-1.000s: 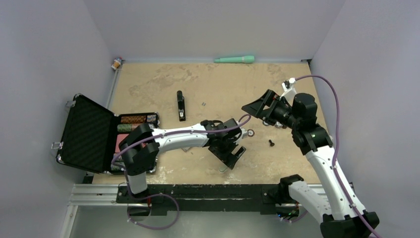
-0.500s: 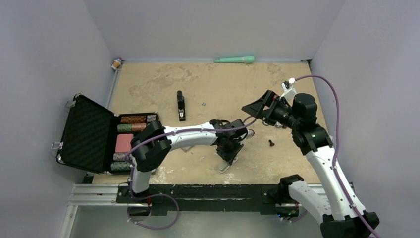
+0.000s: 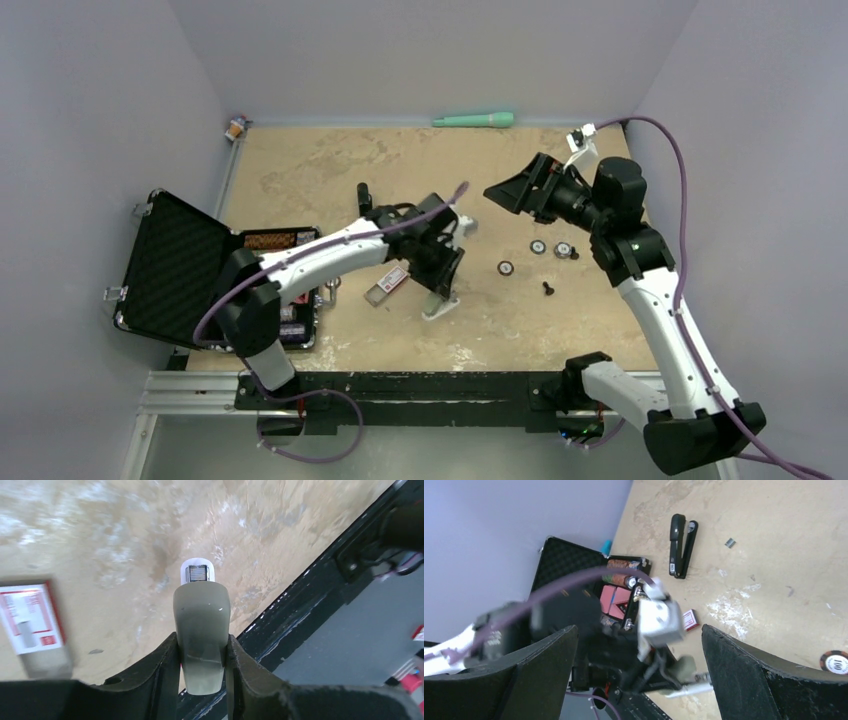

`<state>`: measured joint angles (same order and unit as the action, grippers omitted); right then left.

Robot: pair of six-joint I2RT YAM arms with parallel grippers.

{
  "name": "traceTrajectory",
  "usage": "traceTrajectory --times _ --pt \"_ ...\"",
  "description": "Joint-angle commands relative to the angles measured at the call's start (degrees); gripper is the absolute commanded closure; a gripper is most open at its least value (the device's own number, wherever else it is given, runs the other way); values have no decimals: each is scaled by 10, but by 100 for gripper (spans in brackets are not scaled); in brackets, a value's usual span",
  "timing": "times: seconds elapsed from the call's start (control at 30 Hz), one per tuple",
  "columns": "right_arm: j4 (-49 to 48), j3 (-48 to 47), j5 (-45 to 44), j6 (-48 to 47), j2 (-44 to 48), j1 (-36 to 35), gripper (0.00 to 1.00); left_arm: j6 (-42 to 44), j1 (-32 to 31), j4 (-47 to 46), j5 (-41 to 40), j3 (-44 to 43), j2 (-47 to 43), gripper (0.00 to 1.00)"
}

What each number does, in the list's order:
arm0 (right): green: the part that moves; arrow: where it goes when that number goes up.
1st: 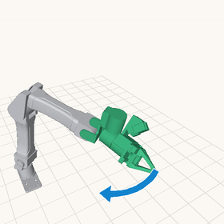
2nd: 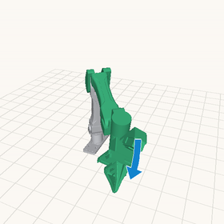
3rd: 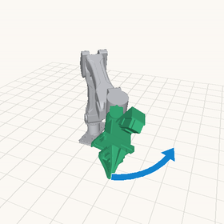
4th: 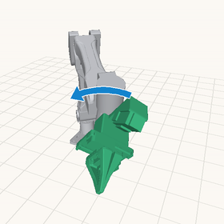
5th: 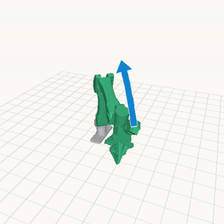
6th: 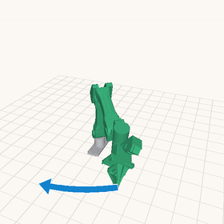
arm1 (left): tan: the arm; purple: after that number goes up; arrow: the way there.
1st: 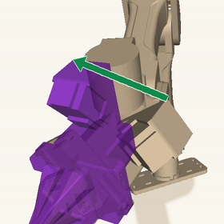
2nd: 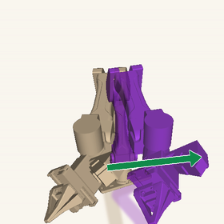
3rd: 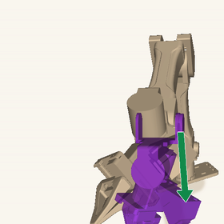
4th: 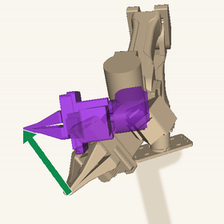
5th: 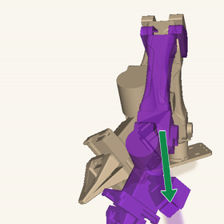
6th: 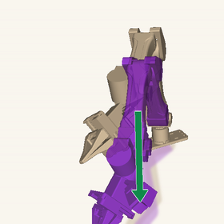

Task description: Unload the staples from the stapler

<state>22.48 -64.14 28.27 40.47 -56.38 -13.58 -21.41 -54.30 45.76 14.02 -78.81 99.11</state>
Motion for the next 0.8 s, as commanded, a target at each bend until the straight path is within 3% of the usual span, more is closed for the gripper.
traceTrajectory --times 0.0,0.4,0.77 --pt "-60 -10 56 21 -14 0 1 6 76 10 69 -18 -89 100" --pt "-218 32 148 116 -16 0 2 -52 193 36 127 -162 -135 100" --pt "-325 38 169 162 -7 -2 1 -210 281 -126 295 -156 -175 100"
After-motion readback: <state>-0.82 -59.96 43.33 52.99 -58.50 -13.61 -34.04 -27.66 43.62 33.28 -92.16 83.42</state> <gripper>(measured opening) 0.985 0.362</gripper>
